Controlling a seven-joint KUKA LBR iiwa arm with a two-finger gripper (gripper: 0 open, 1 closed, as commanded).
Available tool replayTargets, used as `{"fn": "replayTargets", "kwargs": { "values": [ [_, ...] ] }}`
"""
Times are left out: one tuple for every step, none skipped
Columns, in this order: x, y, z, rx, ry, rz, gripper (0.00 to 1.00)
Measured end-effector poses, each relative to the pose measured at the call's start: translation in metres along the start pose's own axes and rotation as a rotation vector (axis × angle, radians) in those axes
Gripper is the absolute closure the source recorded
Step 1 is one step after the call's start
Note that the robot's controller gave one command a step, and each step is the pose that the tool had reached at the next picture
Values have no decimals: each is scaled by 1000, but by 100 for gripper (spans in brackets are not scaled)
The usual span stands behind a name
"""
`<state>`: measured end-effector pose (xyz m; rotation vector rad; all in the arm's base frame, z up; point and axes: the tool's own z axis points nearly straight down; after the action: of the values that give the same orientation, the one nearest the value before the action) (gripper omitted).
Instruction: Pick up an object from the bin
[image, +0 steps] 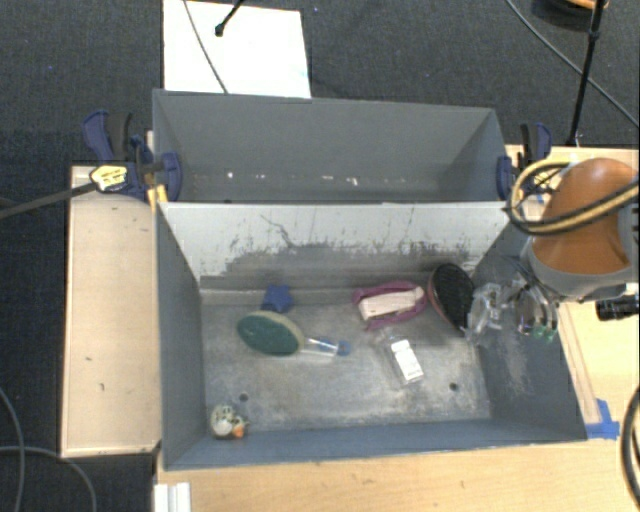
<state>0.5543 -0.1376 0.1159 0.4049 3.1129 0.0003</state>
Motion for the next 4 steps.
{"fn": "replayTargets", "kwargs": {
  "values": [
    [16, -18, -35, 1, -4, 244, 100],
    [17, -18, -34, 1, -2, 239, 0],
    [17, -18, -34, 1, -2, 237, 100],
    [17, -18, -34, 1, -2, 235, 0]
  ]
}}
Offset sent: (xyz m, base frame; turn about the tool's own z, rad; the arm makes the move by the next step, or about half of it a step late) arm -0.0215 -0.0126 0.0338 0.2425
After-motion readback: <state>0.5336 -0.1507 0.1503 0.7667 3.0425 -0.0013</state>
